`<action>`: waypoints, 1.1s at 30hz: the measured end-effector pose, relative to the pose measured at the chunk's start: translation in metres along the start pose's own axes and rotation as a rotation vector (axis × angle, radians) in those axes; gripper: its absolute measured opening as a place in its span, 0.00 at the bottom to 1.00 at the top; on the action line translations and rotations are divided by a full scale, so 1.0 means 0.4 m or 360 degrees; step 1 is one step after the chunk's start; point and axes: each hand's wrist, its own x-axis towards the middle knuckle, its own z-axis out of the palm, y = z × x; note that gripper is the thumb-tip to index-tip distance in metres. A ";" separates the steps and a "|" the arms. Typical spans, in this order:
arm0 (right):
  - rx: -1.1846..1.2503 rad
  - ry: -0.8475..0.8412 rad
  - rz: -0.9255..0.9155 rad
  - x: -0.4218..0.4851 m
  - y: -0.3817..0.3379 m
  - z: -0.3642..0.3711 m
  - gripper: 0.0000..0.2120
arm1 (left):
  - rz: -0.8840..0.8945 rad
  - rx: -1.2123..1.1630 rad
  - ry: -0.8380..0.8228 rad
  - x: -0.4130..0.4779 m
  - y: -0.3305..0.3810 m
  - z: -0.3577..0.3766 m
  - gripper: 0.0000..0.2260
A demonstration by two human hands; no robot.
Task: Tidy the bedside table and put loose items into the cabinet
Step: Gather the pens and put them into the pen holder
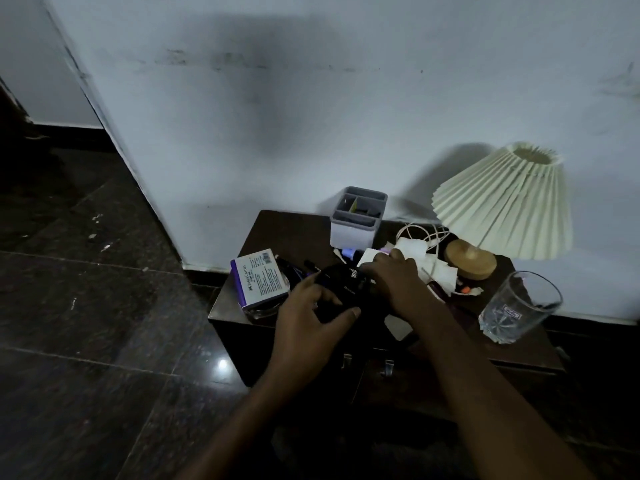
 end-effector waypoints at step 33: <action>-0.0216 -0.0076 -0.0058 0.019 -0.019 -0.016 0.07 | -0.0112 -0.0224 -0.0019 0.015 -0.085 0.004 0.52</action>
